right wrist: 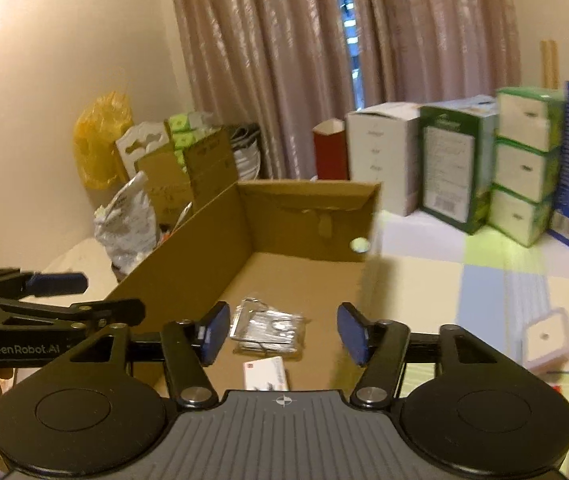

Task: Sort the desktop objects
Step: 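Carry the tray and tube box into the cardboard box and open both tools, then move both open tools back over the table items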

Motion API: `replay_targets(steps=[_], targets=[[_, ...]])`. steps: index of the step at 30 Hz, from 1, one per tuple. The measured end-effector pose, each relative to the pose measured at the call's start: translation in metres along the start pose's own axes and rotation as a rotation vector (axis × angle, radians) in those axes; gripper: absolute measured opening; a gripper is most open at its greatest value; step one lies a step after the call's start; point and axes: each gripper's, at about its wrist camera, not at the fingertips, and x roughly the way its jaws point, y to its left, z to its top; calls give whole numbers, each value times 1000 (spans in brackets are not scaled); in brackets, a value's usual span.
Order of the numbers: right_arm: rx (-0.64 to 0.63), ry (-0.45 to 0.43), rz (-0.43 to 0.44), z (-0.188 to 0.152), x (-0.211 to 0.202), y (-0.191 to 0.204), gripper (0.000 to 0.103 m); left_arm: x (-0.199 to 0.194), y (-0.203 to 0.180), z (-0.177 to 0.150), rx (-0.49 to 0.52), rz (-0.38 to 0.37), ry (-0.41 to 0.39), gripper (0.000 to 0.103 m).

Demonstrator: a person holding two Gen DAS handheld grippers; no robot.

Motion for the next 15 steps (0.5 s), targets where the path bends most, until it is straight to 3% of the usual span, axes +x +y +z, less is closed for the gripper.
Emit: replay_targets(steps=[6, 15], targets=[[37, -27, -68, -12, -59, -27, 76, -31, -25, -5, -4, -6, -22, 81], [58, -8, -192, -73, -150, -66, 92, -83, -84, -19, 22, -60, -70, 91]])
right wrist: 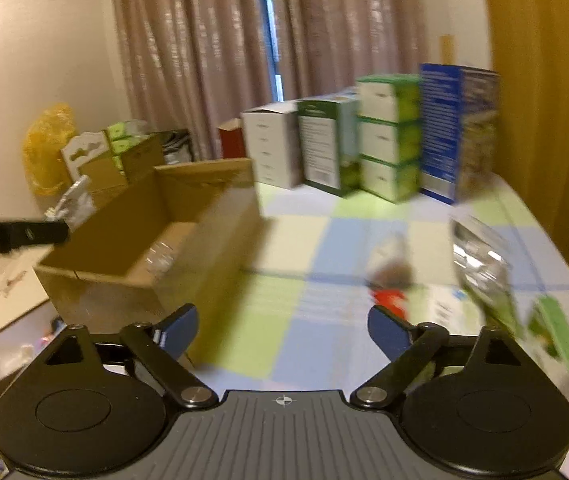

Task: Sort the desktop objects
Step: 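Move both open tools back over the table items, then grasp the long green box with the right tool while the left tool grasps the black cable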

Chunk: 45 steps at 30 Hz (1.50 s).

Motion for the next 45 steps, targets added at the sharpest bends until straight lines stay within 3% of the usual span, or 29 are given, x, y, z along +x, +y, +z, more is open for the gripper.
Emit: replay_targets(steps=[6, 13, 20, 31, 37, 40, 45], targets=[[56, 40, -89, -40, -43, -49, 98, -18, -55, -12, 10, -78, 4, 102], [138, 57, -187, -69, -80, -103, 98, -8, -129, -34, 74, -160, 70, 102], [186, 42, -235, -77, -98, -142, 98, 16, -175, -55, 112, -215, 140, 102], [165, 57, -297, -71, -78, -180, 98, 60, -214, -68, 163, -271, 192, 102], [129, 57, -288, -62, -59, -203, 96, 91, -242, -69, 210, -310, 211, 101], [119, 65, -290, -58, -47, -216, 92, 106, -257, -72, 235, -325, 216, 101], [106, 96, -277, -52, -21, -235, 74, 132, -279, -78, 285, -352, 203, 96]])
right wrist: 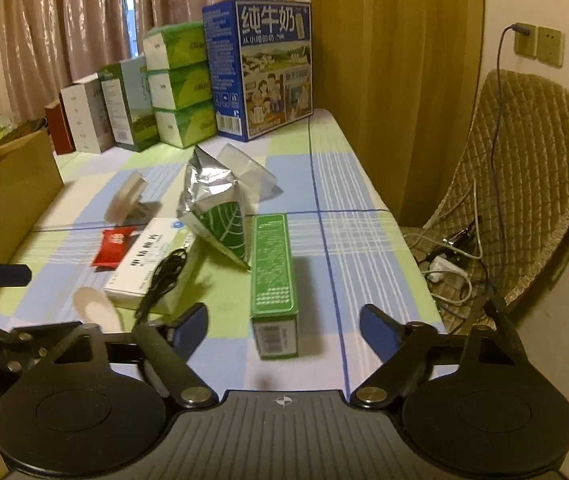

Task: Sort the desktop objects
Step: 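Grasp the long green box with the right tool while the left tool grasps the black cable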

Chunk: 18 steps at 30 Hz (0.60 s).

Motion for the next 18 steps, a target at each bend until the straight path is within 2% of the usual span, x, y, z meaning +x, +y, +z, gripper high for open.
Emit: replay_targets(steps=[2, 6, 11, 18], targets=[[-17, 12, 3, 3, 11, -2, 70, 12, -2, 2, 3, -7, 8, 91], [-53, 43, 30, 4, 30, -3, 49, 32, -7, 5, 22, -16, 26, 82], [-55, 63, 44, 5, 47, -5, 42, 50, -15, 9, 66, -25, 27, 75], [-45, 67, 52, 5, 57, -8, 31, 72, -27, 15, 142, -12, 21, 48]])
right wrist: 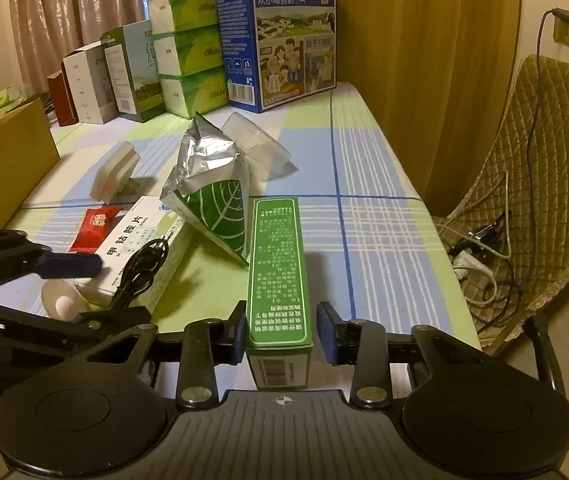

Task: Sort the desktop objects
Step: 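Grasp the long green box with the right tool while the left tool grasps the black cable, then carry the green box and black cable over the cardboard box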

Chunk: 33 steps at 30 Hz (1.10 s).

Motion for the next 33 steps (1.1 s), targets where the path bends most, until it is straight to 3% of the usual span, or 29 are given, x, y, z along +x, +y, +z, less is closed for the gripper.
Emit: replay_targets(steps=[2, 6, 9, 16, 27, 33], targets=[[0, 0, 3, 1, 2, 0, 28, 2, -3, 1, 14, 5, -6, 44], [-8, -3, -3, 1, 3, 2, 28, 3, -4, 4, 31, 9, -12, 22], [-5, -2, -6, 1, 2, 2, 27, 2, -6, 5, 34, 4, -11, 15], [23, -12, -19, -5, -20, 10, 27, -19, -5, -5, 0, -15, -6, 14], [28, 42, -28, -55, -64, 44, 27, -85, 5, -60, -93, 14, 25, 14], [19, 59, -26, -61, -67, 51, 31, -92, 11, -80, -104, 15, 75, 14]])
